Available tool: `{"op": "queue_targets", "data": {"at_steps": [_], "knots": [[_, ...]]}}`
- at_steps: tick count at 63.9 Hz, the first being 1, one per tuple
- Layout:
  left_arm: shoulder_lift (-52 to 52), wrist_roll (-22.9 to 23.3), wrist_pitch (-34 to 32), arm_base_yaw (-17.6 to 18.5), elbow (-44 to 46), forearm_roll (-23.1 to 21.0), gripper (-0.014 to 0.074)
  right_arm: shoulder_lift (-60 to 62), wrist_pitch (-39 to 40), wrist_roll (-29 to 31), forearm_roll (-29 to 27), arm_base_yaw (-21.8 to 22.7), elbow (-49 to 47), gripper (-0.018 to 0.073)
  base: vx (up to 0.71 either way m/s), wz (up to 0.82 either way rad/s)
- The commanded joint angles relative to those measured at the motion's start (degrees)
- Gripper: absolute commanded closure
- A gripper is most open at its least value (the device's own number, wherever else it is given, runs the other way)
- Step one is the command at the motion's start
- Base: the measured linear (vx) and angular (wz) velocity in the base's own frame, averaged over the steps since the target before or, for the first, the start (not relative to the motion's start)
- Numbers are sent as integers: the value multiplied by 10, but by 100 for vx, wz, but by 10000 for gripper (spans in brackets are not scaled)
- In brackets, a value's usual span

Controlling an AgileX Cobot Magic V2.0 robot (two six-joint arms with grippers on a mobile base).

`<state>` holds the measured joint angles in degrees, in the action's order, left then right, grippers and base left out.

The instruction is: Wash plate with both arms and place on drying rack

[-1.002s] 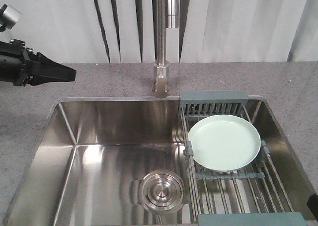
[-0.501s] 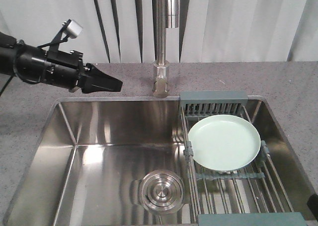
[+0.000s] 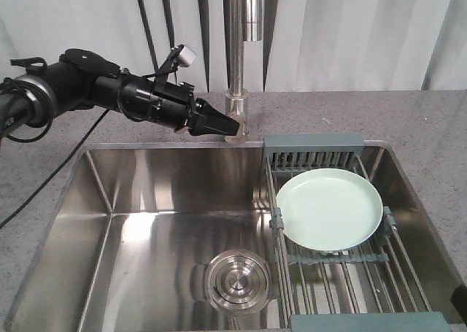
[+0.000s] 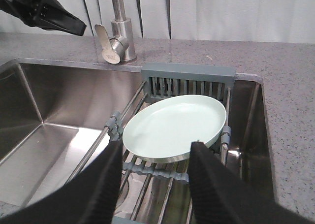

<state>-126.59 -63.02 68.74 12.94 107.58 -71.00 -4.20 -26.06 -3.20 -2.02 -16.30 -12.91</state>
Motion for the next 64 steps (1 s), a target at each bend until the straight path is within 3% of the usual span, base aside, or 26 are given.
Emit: {"op": "queue_targets", "data": {"at_steps": [1,13,30,50,64], "knots": [[9,6,30,11,49,-46,603,-7,43,4,0,2,-14,248,0,0],[-33,10,21,17,99,-44,603,-7,43,4,0,2,-14,248,0,0],[-67,15,-44,17,161,-43,603,-7,43,4,0,2,-14,248,0,0],[-70,15,-128,17,169,-42,603,-7,43,4,0,2,-14,248,0,0],[-70,16,-137,17,169,-42,603,-7,43,7,0,2,-14,248,0,0]]}}
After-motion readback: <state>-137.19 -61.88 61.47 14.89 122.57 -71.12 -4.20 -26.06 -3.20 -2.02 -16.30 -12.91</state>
